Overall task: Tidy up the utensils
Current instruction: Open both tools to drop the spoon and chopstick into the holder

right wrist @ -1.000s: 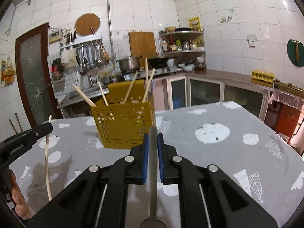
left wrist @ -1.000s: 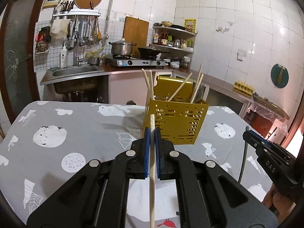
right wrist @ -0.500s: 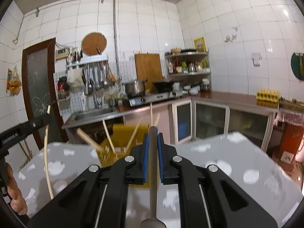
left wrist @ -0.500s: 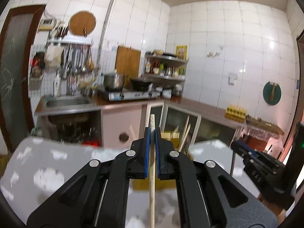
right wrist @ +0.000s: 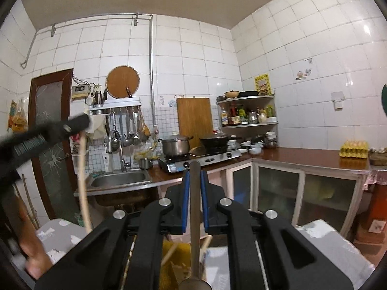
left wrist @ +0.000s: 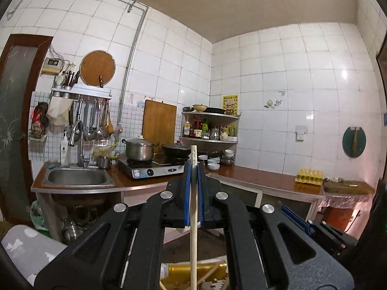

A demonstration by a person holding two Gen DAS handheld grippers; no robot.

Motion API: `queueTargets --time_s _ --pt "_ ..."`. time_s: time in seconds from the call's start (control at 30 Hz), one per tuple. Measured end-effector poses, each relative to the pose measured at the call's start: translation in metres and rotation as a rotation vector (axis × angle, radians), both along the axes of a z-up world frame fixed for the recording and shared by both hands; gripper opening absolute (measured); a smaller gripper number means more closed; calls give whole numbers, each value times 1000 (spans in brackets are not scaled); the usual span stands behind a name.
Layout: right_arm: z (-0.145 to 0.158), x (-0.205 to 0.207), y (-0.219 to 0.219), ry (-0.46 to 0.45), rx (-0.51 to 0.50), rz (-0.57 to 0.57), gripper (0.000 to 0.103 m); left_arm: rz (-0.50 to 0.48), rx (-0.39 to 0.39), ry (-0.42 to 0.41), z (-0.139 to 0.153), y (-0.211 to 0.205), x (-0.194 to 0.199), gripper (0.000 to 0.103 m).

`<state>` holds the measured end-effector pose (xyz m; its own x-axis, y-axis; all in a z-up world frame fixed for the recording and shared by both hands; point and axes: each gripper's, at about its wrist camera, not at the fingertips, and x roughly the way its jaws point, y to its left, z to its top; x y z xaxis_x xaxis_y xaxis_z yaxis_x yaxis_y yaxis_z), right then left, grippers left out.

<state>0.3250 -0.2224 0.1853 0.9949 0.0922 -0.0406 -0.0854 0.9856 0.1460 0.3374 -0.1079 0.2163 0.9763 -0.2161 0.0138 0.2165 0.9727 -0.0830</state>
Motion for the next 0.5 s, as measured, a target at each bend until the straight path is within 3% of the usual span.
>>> queueTargets --time_s 0.3,0.5 --pt "-40 38 16 20 -27 38 9 1 -26 64 -61 1 49 4" --pt "-66 41 14 67 -33 48 9 8 20 106 -91 4 54 4"
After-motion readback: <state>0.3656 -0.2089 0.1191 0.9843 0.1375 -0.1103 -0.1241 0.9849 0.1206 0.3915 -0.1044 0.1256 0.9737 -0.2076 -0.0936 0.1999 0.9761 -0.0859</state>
